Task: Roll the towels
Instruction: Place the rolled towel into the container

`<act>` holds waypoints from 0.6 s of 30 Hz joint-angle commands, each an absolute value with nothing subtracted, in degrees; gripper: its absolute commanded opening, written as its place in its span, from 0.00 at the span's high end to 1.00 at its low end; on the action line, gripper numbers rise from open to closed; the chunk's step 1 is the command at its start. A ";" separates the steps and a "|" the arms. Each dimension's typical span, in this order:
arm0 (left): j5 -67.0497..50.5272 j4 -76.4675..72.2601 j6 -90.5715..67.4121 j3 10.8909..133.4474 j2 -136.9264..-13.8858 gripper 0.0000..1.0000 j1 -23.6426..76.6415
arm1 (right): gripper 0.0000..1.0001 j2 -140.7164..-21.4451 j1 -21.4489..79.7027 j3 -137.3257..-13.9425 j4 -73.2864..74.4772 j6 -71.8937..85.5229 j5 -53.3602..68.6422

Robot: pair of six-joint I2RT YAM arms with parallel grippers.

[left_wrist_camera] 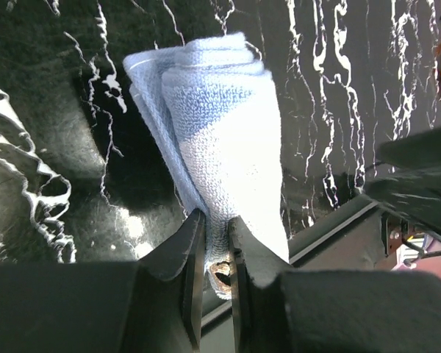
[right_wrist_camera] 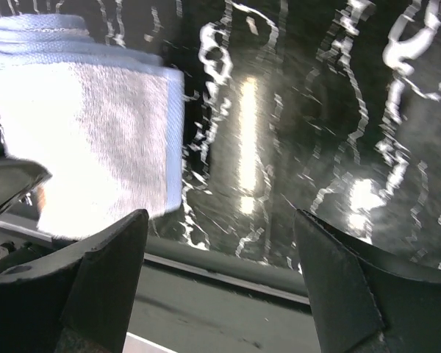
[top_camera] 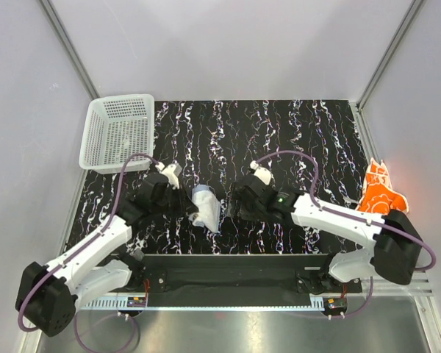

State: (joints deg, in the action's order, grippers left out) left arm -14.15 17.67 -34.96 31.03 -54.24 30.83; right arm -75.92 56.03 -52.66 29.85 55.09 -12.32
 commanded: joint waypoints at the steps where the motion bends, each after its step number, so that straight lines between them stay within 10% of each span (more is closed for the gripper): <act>1: -11.44 21.95 -31.91 39.27 -52.56 1.00 29.02 | 0.15 -79.35 55.72 -58.62 26.45 52.65 -10.72; 18: -7.39 38.13 -22.41 78.82 -75.64 1.00 -6.75 | 0.15 -62.50 55.72 -46.33 31.99 57.83 -11.78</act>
